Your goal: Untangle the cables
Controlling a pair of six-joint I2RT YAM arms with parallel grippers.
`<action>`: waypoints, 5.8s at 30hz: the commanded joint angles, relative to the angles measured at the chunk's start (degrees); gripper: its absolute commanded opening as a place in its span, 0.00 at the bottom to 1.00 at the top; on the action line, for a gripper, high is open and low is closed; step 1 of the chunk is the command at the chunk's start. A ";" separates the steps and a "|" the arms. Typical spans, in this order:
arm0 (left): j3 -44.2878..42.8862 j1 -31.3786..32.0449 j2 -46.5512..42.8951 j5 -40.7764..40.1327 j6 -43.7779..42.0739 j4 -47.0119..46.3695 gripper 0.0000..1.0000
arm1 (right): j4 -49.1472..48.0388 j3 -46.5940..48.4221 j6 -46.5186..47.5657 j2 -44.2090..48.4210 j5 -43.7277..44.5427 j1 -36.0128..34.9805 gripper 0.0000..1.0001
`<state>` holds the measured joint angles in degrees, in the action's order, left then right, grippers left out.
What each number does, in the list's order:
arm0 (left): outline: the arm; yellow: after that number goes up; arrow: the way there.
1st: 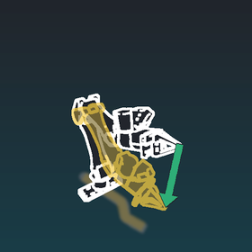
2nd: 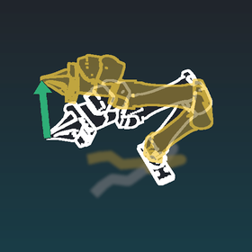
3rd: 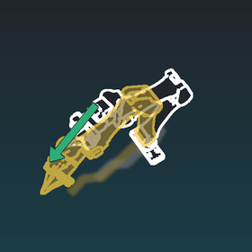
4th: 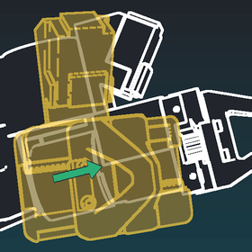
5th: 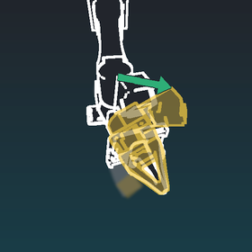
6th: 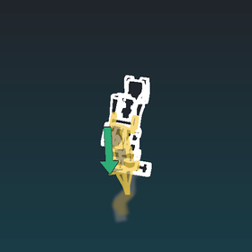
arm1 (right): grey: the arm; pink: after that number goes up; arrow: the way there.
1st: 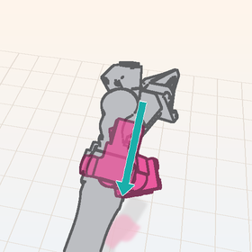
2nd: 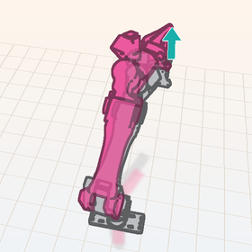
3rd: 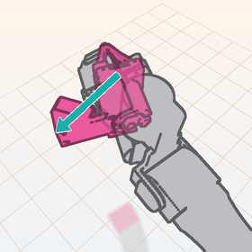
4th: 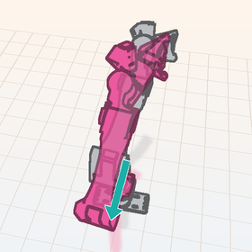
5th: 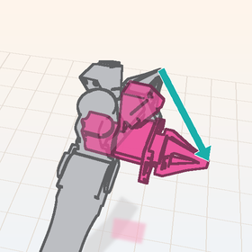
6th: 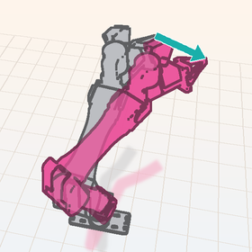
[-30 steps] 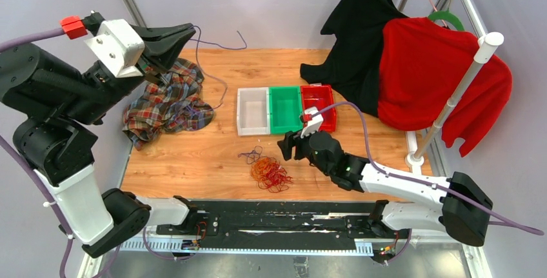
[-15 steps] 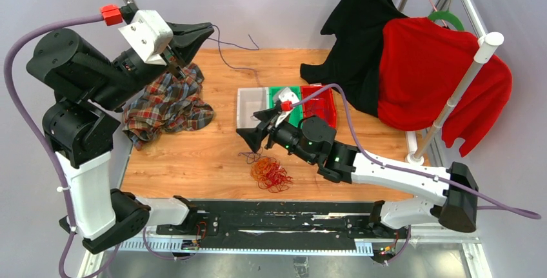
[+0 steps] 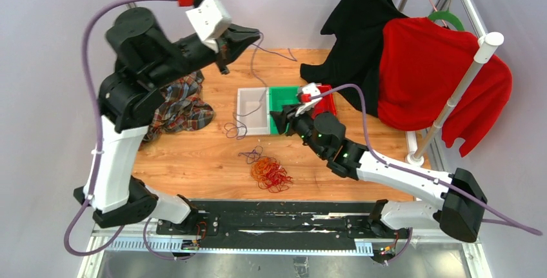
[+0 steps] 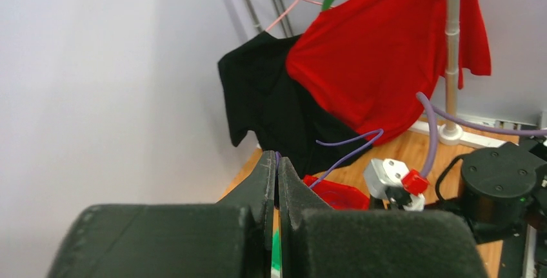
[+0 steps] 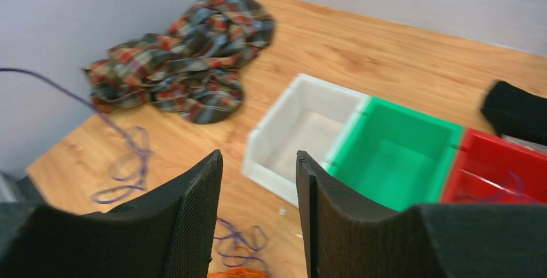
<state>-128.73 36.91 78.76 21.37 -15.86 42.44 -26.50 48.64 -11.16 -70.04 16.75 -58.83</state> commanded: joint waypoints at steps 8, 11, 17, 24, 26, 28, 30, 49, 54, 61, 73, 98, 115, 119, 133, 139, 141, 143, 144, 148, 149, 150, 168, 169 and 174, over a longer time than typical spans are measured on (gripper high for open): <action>1.79 4.93 8.79 -6.03 -0.94 -13.05 0.00 | 7.61 -8.35 -5.94 9.33 11.33 15.01 0.50; 3.74 4.93 11.26 -7.43 -0.95 -17.91 0.00 | 11.20 -10.23 -8.93 11.13 14.82 18.78 0.50; 3.82 5.25 18.41 -7.46 0.58 -23.16 0.00 | 15.29 -13.33 -11.62 14.46 21.21 23.63 0.50; 3.83 5.28 26.74 -9.34 -0.84 -27.62 0.00 | 17.70 -16.13 -13.14 16.85 27.20 25.79 0.50; 3.82 5.28 28.71 -10.44 -1.47 -28.50 0.00 | 18.48 -16.58 -13.48 16.79 27.77 26.27 0.50; 4.28 5.28 30.38 -11.54 -2.69 -29.12 0.00 | 19.36 -17.18 -13.95 16.78 27.88 26.63 0.50; 5.37 5.28 31.68 -12.85 -4.24 -29.52 0.00 | 20.69 -17.64 -14.89 17.37 27.86 26.97 0.50; 15.34 8.07 39.77 -18.04 -6.25 -19.16 0.00 | 29.31 -17.71 -19.21 23.50 25.34 32.25 0.50; 17.52 8.36 43.32 -20.55 -8.32 -20.25 0.00 | 29.96 -17.60 -19.22 23.80 24.44 33.00 0.49; 18.15 8.36 48.82 -23.31 -8.91 -23.36 0.00 | 30.62 -17.27 -19.37 23.52 23.06 33.77 0.48; 14.59 8.47 50.22 -17.96 -5.31 -18.45 0.35 | 32.39 -16.32 -19.17 24.84 22.18 33.87 0.49; 59.24 -9.04 -2.69 -1.13 -19.26 9.64 0.98 | 28.45 -10.72 -14.99 14.18 8.42 26.03 0.64; 71.45 -8.81 3.51 3.76 -29.12 -0.73 1.00 | 21.05 -15.09 -10.76 13.67 0.04 21.08 0.64; 72.22 -8.69 5.01 2.90 -28.88 -1.38 0.95 | 20.88 -15.48 -10.88 14.23 0.16 21.04 0.62; 63.83 -8.56 -3.48 4.92 -17.13 4.44 0.07 | 14.98 -12.48 -8.75 8.95 -4.02 14.71 0.66; 62.85 -8.52 -7.70 5.80 -17.02 9.48 0.19 | 10.49 -10.11 -6.53 4.70 -4.32 7.99 0.71; 64.80 -8.52 -8.04 5.86 -18.72 9.66 0.56 | 10.31 -9.68 -6.50 3.51 -3.87 6.95 0.72; 66.62 -8.52 -7.39 5.88 -21.16 9.64 0.76 | 10.08 -10.06 -6.68 3.21 -3.40 6.50 0.72; 67.27 -8.52 -6.64 5.88 -22.11 9.62 0.82 | 10.02 -10.30 -6.80 3.35 -3.21 6.37 0.72; 68.06 -7.78 -2.18 6.27 -22.30 8.90 0.99 | 10.53 -12.00 -7.05 5.31 -0.94 6.32 0.72; 68.62 -7.29 -1.26 6.20 -21.21 7.82 0.98 | 10.77 -12.48 -7.09 5.75 -0.29 6.30 0.72; 69.46 -6.57 -0.71 5.82 -19.96 6.21 0.98 | 10.97 -12.89 -7.15 6.16 0.29 6.34 0.72; 78.54 -0.61 0.82 -9.99 -21.97 -15.42 0.58 | 12.77 -15.45 -9.04 9.10 2.96 6.28 0.66; 78.54 -0.61 0.94 -9.66 -21.94 -15.00 0.54 | 12.89 -15.61 -9.12 9.41 3.16 6.33 0.65; 77.77 -0.61 1.74 -5.53 -22.63 -9.55 0.46 | 13.51 -16.12 -9.12 10.62 4.17 6.35 0.64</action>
<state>-50.43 36.14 80.01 13.10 -37.36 30.44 -13.98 33.52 -19.75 -60.93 18.70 -51.81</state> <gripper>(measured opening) 0.500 0.649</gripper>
